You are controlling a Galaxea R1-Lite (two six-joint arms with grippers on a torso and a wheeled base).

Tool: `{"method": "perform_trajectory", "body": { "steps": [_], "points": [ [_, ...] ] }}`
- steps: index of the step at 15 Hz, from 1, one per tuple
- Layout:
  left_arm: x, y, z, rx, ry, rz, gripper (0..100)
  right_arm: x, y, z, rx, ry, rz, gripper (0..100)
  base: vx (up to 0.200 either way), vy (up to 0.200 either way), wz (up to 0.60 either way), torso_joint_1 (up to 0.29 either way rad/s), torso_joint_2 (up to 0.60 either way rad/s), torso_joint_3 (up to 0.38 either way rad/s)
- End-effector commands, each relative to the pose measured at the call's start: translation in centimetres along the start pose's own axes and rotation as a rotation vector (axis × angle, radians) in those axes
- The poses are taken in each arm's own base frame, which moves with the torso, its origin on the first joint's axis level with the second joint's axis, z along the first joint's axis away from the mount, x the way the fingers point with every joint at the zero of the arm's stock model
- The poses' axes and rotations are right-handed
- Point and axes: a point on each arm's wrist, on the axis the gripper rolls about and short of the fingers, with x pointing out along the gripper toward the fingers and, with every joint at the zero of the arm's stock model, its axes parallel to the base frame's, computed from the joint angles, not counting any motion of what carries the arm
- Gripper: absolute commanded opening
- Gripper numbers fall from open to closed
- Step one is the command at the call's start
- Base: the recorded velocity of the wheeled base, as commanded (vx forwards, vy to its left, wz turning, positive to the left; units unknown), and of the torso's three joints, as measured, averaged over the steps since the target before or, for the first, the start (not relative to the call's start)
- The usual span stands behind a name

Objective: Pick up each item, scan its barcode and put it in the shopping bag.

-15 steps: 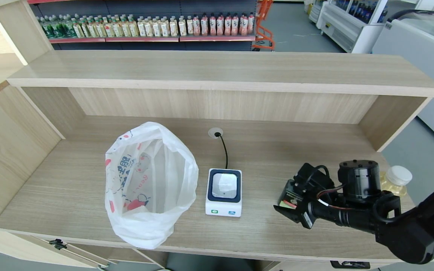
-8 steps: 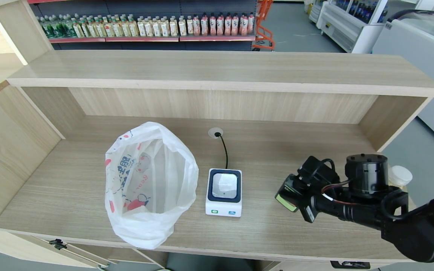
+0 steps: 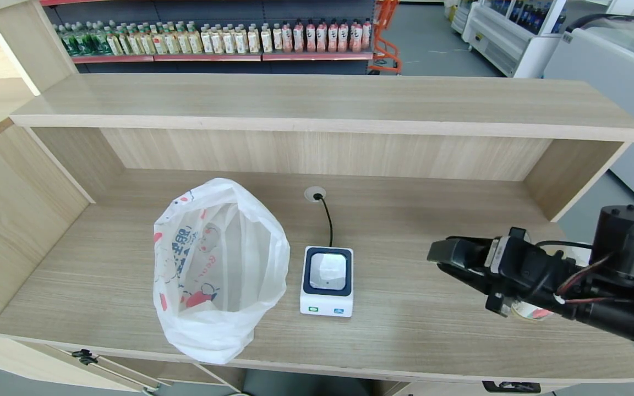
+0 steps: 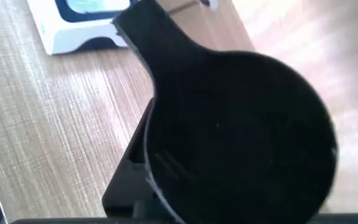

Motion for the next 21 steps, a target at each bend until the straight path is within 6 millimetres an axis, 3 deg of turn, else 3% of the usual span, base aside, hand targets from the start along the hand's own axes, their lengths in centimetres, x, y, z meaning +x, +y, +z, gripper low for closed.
{"method": "perform_trajectory", "body": {
  "steps": [1,4,5,6,10,12,16,21],
  "points": [
    [0.0,0.0,0.0,0.000,-0.001,0.000,100,-1.2,-0.4,0.9,-0.161,-0.125,0.015,0,0.000,0.000,0.00,0.000,0.00,0.000],
    [0.0,0.0,0.0,0.000,-0.001,0.000,100,-0.6,0.7,0.9,-0.599,-0.419,0.116,0,0.000,0.000,0.00,0.000,0.00,0.000],
    [0.0,0.0,0.0,0.000,-0.001,0.000,100,-0.3,0.9,0.8,-0.662,-0.463,0.122,0,0.000,0.000,0.00,0.000,0.00,0.000],
    [0.0,0.0,0.0,0.000,-0.001,0.000,100,0.9,2.6,0.6,-0.782,-0.585,0.171,0,0.000,0.000,0.00,0.000,0.00,0.000],
    [0.0,0.0,0.0,0.000,-0.001,-0.002,100,4.2,7.6,0.5,-0.958,-0.766,0.305,0,0.000,0.000,0.00,0.000,0.00,0.000],
    [0.0,0.0,0.0,0.000,-0.001,-0.002,100,6.6,9.9,1.7,-1.035,-0.891,0.318,0,0.000,0.000,0.00,0.000,0.00,0.000],
    [0.0,0.0,0.0,0.000,-0.001,0.000,100,10.1,10.7,4.8,-1.114,-1.055,0.206,0,0.000,0.000,0.00,0.000,0.00,0.000],
    [0.0,0.0,0.0,0.000,-0.001,0.000,100,9.7,10.2,5.9,-1.221,-1.108,0.074,0,0.000,0.000,0.00,0.000,0.00,0.000]
  ]
}}
